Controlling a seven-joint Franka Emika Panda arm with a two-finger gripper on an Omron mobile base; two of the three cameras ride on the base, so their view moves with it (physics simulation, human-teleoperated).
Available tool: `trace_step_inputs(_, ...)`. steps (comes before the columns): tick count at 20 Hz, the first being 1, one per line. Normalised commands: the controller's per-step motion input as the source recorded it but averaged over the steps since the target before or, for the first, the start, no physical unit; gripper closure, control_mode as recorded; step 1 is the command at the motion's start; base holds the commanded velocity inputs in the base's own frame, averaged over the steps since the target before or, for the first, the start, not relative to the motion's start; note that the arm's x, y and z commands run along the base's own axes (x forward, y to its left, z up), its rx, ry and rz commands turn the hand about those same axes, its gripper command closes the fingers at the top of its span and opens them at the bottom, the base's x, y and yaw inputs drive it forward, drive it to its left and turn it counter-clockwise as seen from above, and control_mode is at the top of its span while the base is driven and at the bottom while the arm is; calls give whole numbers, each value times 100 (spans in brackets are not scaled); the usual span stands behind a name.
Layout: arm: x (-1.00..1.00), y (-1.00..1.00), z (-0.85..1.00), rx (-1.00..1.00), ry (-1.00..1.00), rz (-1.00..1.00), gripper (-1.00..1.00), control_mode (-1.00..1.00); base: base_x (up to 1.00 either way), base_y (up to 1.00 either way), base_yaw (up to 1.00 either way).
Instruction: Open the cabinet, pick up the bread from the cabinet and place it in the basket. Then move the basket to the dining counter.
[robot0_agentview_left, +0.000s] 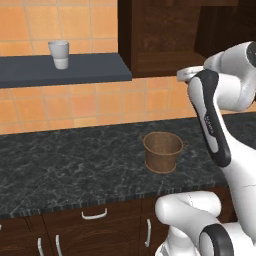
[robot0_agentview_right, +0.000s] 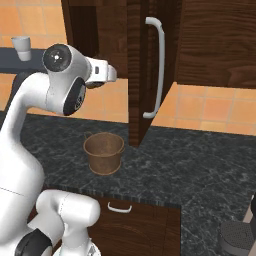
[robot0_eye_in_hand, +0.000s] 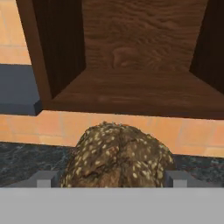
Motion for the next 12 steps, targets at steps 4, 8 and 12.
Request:
trace_step_inputs(4, -50, 0, -32, 1, 17, -5, 100, -100, 0, 0, 0)
trace_step_inputs(8, -6, 0, -49, 1, 17, 0, 100, -100, 0, 0, 0)
trace_step_inputs(12, 2, 0, -75, 0, 24, -1, 100, -100, 0, 0, 0)
